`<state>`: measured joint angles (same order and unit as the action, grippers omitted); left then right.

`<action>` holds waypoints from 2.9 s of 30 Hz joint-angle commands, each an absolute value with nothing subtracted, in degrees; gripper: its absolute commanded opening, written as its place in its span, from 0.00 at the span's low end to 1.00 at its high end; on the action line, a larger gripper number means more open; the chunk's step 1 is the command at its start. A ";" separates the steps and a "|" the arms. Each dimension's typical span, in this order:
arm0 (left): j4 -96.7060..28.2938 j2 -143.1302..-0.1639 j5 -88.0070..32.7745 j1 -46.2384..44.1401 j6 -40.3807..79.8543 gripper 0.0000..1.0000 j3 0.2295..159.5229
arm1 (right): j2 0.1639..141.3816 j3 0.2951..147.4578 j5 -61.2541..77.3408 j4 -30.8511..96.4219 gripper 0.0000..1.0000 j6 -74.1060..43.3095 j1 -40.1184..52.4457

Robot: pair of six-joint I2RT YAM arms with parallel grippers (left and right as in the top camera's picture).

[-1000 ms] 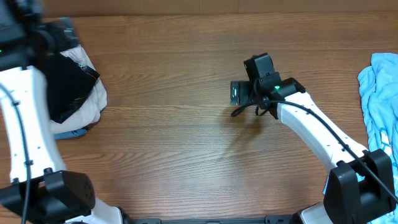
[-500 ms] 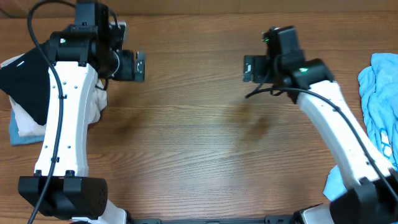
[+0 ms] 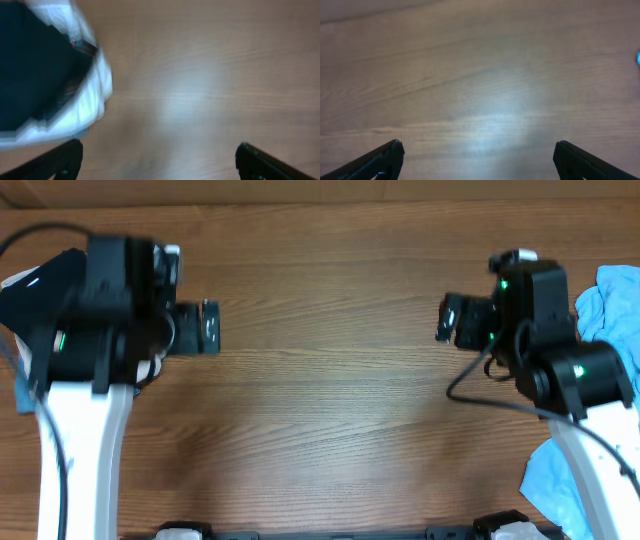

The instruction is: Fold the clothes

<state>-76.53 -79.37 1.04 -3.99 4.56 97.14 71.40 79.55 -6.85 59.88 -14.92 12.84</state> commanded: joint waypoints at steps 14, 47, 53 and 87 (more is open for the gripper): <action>-62.96 -32.08 12.03 -5.28 4.29 1.00 60.73 | 34.94 46.13 -12.40 45.56 1.00 -16.99 13.76; -67.96 -32.29 12.03 -5.28 4.29 1.00 60.73 | 26.00 45.91 -12.40 56.53 1.00 -16.36 9.08; -67.96 -32.29 12.03 -5.28 4.29 1.00 60.73 | 14.96 37.43 -10.98 45.39 1.00 -9.41 7.31; -67.96 -32.29 12.03 -5.28 4.29 1.00 60.73 | 0.16 0.45 3.97 4.40 1.00 -4.64 -0.49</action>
<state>-68.12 -32.64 11.42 -4.91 4.38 60.99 0.84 1.04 3.64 4.71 -5.08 -0.34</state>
